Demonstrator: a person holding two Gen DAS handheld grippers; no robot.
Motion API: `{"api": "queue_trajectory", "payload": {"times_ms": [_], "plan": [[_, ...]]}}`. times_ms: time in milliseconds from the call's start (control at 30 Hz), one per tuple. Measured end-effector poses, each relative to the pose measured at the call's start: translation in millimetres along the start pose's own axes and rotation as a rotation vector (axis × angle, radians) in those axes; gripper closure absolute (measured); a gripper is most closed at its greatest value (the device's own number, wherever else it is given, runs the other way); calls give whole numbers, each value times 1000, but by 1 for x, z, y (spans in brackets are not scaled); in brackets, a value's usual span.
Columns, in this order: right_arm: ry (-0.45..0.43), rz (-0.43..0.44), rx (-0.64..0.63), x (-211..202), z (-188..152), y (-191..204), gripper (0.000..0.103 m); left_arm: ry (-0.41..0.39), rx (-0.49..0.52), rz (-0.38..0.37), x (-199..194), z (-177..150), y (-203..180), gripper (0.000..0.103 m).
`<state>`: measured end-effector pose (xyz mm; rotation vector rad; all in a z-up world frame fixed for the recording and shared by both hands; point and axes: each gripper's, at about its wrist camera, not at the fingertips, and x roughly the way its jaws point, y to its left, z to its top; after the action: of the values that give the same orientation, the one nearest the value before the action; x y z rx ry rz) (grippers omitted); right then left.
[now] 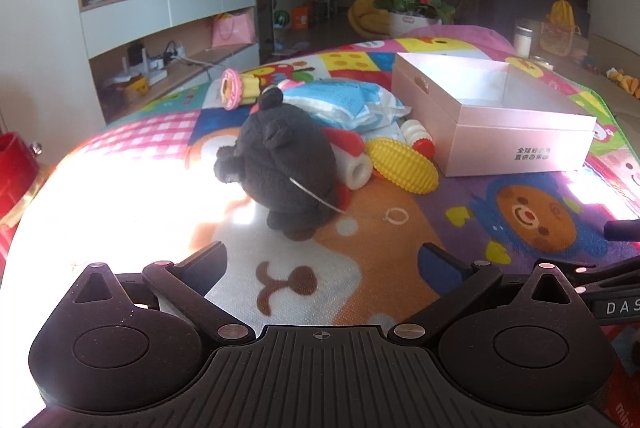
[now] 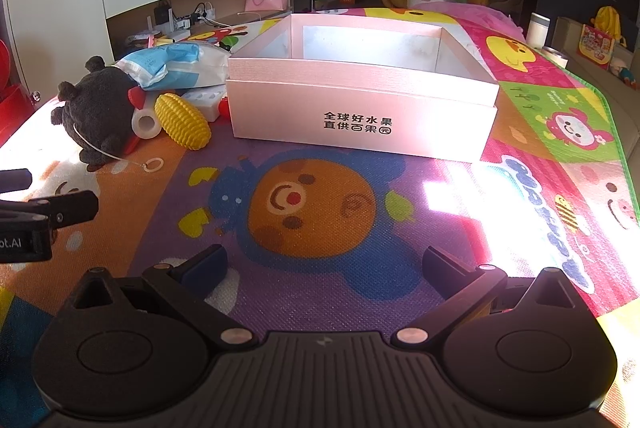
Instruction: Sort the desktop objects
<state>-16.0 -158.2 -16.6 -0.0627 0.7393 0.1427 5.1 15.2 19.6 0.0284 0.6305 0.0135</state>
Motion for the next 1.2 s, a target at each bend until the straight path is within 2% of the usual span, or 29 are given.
{"api": "queue_trajectory", "payload": {"times_ms": [167,333,633,800,967,1000,1067,1133,1200], "plan": [[18,5,-3,-2,0,-1,0,-48,-9,-4,1,7,6,0],[23,6,0,-3,-1,-1,0,-45,-25,-13,7,7,11,0],[15,-7,-7,-4,-2,2,0,-63,14,-40,7,9,10,0],[23,14,-5,-4,-2,-1,0,-55,50,-9,20,19,5,0],[25,23,-66,-4,7,6,0,-62,6,36,19,25,18,0],[-14,44,-123,-7,9,13,2,-61,-4,48,16,23,24,0],[-113,50,-287,-16,13,37,16,-48,-39,66,13,20,36,0],[-195,54,-438,-19,19,65,40,-33,-74,80,11,16,49,0],[-237,51,-528,-12,27,90,53,-27,-86,98,9,12,58,0]]}}
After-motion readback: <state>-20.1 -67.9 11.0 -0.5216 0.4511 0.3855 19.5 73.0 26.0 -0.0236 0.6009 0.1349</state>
